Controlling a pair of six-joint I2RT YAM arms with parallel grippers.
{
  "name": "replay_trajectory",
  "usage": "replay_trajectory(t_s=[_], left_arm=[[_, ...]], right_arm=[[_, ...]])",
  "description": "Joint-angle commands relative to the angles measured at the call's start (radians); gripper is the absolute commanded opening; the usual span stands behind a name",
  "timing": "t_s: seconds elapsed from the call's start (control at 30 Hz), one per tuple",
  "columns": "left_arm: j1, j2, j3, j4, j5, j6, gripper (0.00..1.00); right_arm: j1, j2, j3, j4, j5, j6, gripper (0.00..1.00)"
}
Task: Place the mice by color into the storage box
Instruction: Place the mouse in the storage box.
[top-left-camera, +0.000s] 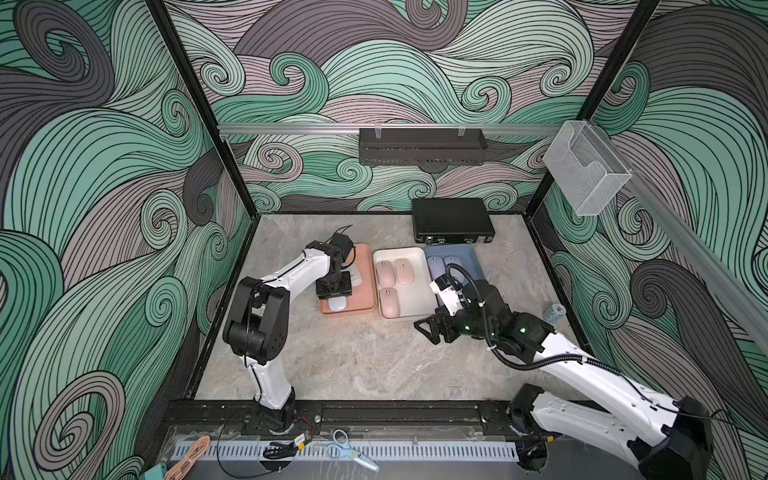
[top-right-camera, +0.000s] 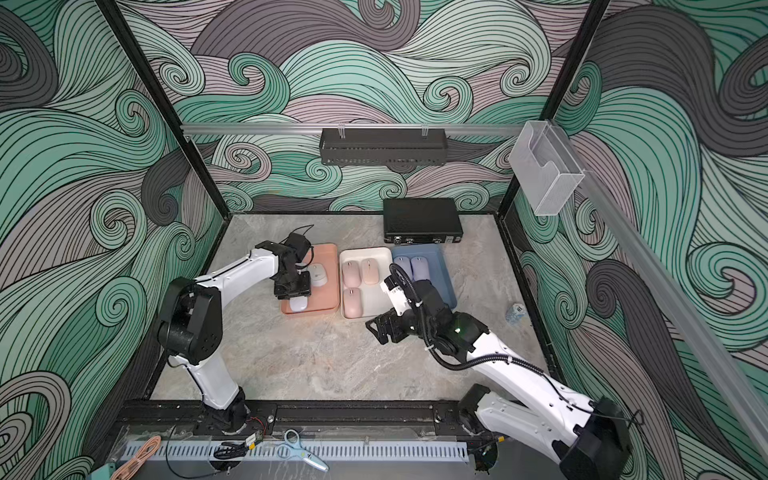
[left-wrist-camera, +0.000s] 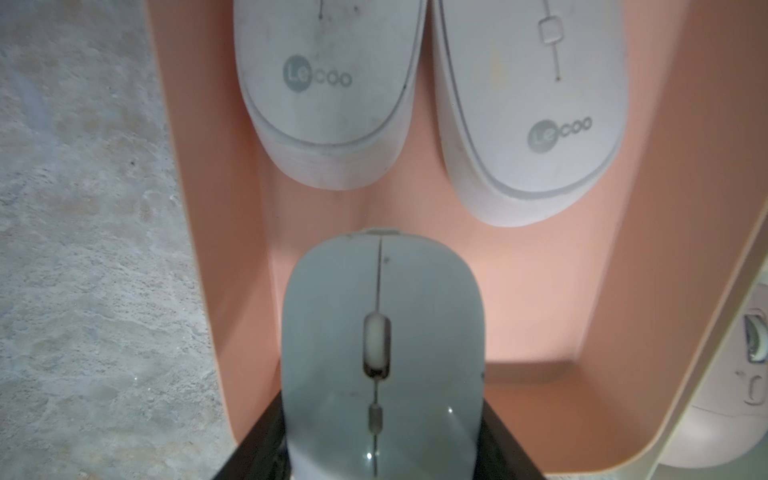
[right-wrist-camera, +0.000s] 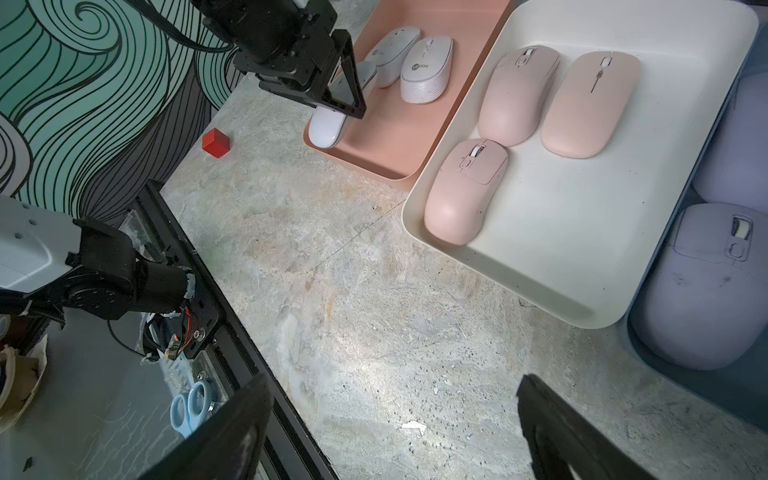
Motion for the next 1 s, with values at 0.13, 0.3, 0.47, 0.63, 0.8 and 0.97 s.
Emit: replay_trajectory(t_s=[0.13, 0.3, 0.47, 0.63, 0.8, 0.97], left_arm=[[0.048, 0.085, 0.040, -0.018, 0.038, 0.035, 0.43], [0.064, 0.142, 0.088, -0.061, 0.010, 0.060, 0.43], [0.065, 0.174, 0.107, -0.093, -0.037, 0.079, 0.47], [0.065, 0.203, 0.128, -0.117, -0.052, 0.087, 0.55], [0.066, 0.182, 0.131, -0.124, -0.047, 0.085, 0.61], [0.065, 0.137, 0.167, -0.149, 0.007, 0.097, 0.65]], right_arm=[[-0.004, -0.006, 0.003, -0.020, 0.025, -0.001, 0.91], [-0.004, -0.007, -0.005, -0.021, 0.029, 0.002, 0.91], [-0.004, -0.013, -0.010, -0.021, 0.032, 0.004, 0.91], [-0.004, -0.012, -0.005, -0.026, 0.033, 0.002, 0.91], [-0.004, -0.023, -0.007, -0.028, 0.033, 0.004, 0.92], [-0.004, -0.022, -0.007, -0.031, 0.028, 0.004, 0.92]])
